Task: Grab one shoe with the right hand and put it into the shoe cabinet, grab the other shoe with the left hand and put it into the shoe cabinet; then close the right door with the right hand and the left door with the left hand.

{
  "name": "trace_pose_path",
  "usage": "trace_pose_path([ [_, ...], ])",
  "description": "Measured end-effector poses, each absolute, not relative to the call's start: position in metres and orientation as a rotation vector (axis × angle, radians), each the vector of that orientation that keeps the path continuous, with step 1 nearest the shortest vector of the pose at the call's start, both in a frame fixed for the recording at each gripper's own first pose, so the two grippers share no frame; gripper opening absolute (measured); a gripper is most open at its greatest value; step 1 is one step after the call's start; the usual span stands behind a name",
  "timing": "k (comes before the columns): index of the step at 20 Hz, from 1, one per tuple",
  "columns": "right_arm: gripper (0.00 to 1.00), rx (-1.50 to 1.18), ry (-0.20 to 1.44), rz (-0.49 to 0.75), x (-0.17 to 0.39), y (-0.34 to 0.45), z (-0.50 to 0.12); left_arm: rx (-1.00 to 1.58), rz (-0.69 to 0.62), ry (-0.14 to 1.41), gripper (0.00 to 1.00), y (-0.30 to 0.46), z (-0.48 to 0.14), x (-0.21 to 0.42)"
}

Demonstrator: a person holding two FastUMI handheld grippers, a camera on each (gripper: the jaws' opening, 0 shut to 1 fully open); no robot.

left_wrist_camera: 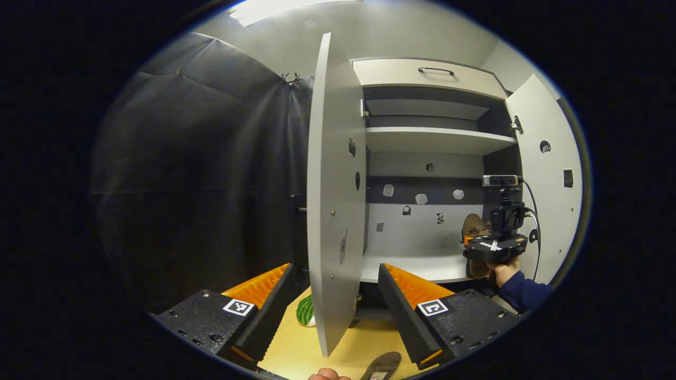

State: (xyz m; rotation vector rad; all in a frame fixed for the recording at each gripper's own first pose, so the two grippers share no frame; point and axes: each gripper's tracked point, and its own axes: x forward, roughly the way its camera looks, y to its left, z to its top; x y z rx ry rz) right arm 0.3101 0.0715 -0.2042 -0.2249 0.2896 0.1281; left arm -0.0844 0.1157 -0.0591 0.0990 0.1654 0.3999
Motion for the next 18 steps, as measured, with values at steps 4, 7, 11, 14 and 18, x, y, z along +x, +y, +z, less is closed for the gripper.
trace_pose_path([
  [4,0.01,-0.238,0.349,0.122,0.345,0.075,-0.231,0.108,0.456,0.18,0.96,0.13,-0.061,-0.093],
  [7,0.01,-0.236,0.402,0.12,0.359,0.074,-0.256,0.106,0.485,0.191,0.94,0.136,-0.063,-0.097],
  [11,0.01,-0.227,0.451,0.108,0.364,0.072,-0.268,0.118,0.507,0.199,0.97,0.139,-0.064,-0.101],
  [14,0.01,-0.186,0.489,0.096,0.364,0.07,-0.271,0.112,0.499,0.207,0.94,0.137,-0.067,-0.1],
  [18,0.07,-0.122,0.547,0.11,0.362,0.074,-0.276,0.107,0.472,0.21,0.97,0.129,-0.068,-0.098],
])
